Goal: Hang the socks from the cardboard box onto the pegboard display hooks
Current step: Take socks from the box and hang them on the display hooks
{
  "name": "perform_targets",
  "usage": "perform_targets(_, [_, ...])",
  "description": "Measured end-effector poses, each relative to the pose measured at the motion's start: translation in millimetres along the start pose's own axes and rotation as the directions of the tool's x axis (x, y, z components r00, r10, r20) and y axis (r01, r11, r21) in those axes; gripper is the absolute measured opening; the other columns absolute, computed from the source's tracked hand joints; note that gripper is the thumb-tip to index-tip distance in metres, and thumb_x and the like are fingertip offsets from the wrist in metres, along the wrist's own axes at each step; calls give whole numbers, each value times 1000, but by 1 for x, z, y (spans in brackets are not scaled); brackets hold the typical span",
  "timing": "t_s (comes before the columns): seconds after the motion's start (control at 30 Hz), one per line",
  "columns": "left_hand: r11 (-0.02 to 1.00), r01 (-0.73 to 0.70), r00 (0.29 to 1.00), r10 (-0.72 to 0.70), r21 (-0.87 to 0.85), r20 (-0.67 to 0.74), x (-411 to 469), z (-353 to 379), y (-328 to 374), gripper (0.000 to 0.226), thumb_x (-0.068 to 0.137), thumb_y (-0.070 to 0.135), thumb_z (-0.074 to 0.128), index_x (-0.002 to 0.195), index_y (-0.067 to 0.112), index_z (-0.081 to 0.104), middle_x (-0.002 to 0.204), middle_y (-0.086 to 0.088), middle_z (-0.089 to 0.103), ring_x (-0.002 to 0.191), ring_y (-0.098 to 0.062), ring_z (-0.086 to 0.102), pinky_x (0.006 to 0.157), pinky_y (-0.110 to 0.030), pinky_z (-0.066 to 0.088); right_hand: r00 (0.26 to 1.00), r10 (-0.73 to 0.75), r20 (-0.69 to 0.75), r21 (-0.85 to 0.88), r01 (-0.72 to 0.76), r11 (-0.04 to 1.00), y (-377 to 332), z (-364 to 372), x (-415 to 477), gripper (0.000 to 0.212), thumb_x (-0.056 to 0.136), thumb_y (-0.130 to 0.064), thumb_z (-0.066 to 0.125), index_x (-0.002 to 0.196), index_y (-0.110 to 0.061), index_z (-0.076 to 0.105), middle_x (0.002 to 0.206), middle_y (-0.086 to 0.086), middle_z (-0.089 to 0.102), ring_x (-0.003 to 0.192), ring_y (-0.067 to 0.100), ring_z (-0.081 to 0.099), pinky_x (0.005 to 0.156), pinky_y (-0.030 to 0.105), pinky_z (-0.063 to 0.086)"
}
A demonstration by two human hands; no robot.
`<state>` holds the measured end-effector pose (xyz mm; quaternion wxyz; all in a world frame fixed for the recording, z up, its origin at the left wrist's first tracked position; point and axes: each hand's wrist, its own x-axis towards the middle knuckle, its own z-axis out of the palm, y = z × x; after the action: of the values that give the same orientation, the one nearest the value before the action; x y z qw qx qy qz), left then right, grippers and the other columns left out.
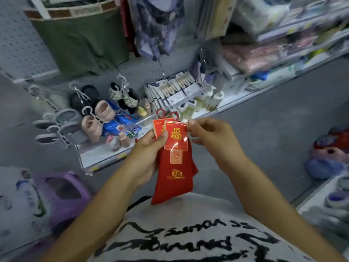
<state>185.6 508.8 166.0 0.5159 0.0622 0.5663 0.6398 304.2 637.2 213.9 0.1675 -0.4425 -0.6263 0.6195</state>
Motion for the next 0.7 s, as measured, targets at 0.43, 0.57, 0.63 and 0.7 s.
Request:
perform_targets(0.43, [992,-3,995,-10,124,103,94,172,21,31,97,30,64,126,20,64,114,-9,77,102,-26,75,76,-38,62,992,79,-97,201,-58,978,19,-169,64,23,91,-24,74,98,-3,67,94,15,76,86,28,74,78,39,61])
perform_targets(0.57, [987,-83,997,82,135,14,150,192,58,24,97,24,66,120,20,63,107,-4,79,95,-21,77,73,-35,61,995,53,-84,245,-31,969,-13,-196,118,23,94,-23,69,105,-4,64,86,5,78,80,17,76,68,33,64])
perform_targets(0.63, [980,-141,989,145,144,-17,184,204,81,16,98,15,65,113,21,63,102,-3,79,90,-21,77,75,-38,61,995,2,-97,219,20,975,-37,-208,151,28,94,-23,69,110,-1,63,92,10,78,81,19,76,74,39,62])
perform_targets(0.7, [967,-197,978,205,162,-34,218,216,108,17,97,7,63,106,21,63,95,-2,80,87,-21,77,81,-42,60,991,-57,-118,197,80,977,-64,-220,185,29,94,-25,69,112,-2,64,93,10,78,83,21,76,76,39,62])
